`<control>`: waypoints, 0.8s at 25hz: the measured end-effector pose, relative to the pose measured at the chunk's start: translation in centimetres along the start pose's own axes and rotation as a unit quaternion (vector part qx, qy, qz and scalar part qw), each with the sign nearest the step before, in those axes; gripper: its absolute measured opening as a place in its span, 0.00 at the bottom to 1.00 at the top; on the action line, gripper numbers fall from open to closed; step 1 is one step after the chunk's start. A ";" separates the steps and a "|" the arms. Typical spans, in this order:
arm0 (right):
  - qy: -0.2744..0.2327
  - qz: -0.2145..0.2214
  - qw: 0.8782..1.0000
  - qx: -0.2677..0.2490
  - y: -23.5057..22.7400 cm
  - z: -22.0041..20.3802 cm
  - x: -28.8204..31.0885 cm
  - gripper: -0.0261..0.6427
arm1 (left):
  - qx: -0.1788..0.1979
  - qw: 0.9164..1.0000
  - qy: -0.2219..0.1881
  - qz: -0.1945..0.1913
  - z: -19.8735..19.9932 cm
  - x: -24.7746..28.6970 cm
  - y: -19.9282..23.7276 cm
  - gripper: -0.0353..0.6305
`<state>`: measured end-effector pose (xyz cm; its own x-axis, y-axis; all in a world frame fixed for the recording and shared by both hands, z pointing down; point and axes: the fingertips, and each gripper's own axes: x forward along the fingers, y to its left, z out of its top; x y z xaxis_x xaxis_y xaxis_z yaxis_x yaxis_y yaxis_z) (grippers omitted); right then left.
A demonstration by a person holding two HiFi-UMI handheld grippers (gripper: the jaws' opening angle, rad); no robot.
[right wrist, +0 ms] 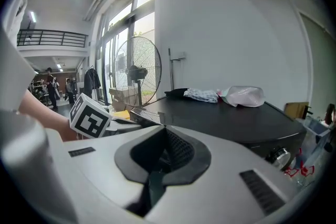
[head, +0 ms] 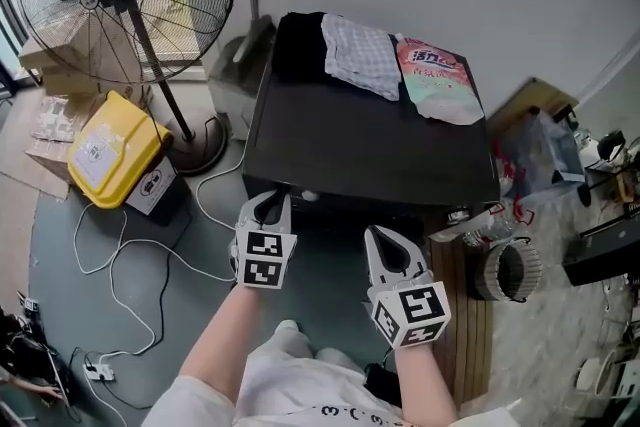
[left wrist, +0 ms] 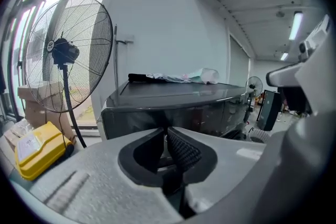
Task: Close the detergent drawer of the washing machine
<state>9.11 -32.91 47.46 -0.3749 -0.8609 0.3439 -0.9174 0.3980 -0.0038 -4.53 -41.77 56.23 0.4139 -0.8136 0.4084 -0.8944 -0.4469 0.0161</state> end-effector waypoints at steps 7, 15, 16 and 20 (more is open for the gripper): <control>-0.006 0.008 1.000 -0.007 1.1 0.7 -1.3 0.04 | -0.058 0.998 -0.003 -0.016 0.3 -0.8 0.1 0.08; -0.025 0.007 1.000 -0.012 1.4 2.4 -5.1 0.04 | -0.052 0.998 -0.036 -0.009 2.9 -5.6 -1.4 0.08; -0.028 0.008 1.000 -0.012 1.4 2.6 -5.5 0.04 | -0.049 0.998 -0.042 -0.007 3.4 -6.4 -1.6 0.08; -0.042 0.017 0.999 -0.016 1.9 4.0 -7.6 0.04 | -0.040 0.998 -0.056 0.004 5.1 -8.9 -2.2 0.08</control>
<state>9.65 -26.85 41.09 -0.4167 -0.8697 0.2644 -0.8998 0.4360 0.0161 -5.42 -35.40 47.92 0.4182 -0.8557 0.3047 -0.9070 -0.4119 0.0879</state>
